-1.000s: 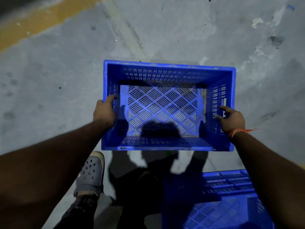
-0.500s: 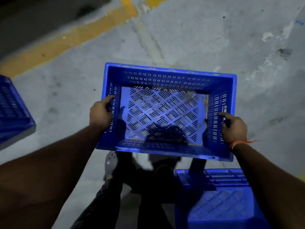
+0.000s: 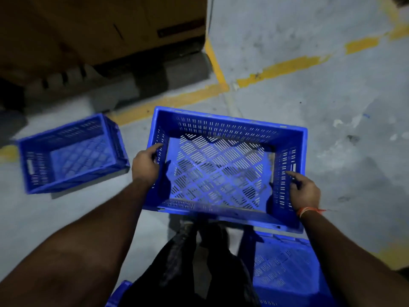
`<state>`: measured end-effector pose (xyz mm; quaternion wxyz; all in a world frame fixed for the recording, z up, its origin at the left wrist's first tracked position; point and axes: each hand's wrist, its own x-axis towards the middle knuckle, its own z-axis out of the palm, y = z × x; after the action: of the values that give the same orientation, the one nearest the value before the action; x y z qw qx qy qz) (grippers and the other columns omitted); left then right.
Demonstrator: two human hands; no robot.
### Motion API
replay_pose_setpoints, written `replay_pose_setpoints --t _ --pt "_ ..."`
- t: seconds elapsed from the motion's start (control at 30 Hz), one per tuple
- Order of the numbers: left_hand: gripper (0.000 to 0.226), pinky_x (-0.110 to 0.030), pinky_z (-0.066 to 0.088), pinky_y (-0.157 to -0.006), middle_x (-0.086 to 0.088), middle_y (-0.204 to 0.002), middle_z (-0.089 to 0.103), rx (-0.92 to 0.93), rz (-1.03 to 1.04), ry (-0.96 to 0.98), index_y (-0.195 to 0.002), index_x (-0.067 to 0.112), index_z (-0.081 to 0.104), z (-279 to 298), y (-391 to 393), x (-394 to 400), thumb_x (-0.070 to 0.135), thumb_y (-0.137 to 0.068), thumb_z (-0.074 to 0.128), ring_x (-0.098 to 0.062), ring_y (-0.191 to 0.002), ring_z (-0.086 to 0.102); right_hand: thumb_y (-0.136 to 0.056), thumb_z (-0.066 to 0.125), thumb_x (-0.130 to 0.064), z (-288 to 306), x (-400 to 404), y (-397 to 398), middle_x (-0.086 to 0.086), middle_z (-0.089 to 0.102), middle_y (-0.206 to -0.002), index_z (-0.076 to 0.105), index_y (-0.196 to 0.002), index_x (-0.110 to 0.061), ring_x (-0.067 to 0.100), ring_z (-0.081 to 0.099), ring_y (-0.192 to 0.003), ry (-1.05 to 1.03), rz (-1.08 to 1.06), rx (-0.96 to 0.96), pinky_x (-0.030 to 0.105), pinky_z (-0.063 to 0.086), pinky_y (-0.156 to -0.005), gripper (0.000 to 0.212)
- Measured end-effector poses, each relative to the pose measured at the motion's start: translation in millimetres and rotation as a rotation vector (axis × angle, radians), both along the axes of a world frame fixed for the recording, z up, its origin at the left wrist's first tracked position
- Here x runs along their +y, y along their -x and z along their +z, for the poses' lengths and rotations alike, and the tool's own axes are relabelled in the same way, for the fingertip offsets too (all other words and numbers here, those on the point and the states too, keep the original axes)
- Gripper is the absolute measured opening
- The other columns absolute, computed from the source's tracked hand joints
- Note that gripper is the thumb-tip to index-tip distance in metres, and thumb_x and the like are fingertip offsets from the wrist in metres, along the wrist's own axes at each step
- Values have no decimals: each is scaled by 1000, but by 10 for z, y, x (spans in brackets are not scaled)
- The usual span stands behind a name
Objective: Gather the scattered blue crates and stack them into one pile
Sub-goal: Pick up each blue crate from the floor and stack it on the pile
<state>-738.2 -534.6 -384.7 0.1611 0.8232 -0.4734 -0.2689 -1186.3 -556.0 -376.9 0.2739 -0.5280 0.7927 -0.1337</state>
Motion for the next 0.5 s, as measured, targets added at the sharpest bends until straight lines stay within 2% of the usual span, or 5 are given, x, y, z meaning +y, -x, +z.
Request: replay_pose_setpoints --t 0.1,0.2,0.5 --pt "56 -38 51 -72 -14 -110 73 -12 83 39 -129 26 64 594 -228 347 -5 -85 47 -35 -90 67 -80 55 1 412 117 -270 19 72 -87 72 -111 -24 36 67 -81 -3 50 -29 42 56 -81 43" --pt "57 -40 51 -76 -13 -103 74 -35 162 73 -127 27 65 1001 -427 776 -5 -82 49 -34 -96 68 -80 56 0 668 207 -497 18 72 -88 72 -111 -27 37 67 -80 14 134 -69 41 56 -79 44" --pt "56 -38 52 -83 -9 -111 74 -152 395 144 -127 29 66 1726 -1080 2182 -3 -83 52 -31 -102 68 -78 61 -1 1267 464 -1399 17 74 -91 73 -111 -21 37 69 -85 94 509 -38 37 52 -80 40"
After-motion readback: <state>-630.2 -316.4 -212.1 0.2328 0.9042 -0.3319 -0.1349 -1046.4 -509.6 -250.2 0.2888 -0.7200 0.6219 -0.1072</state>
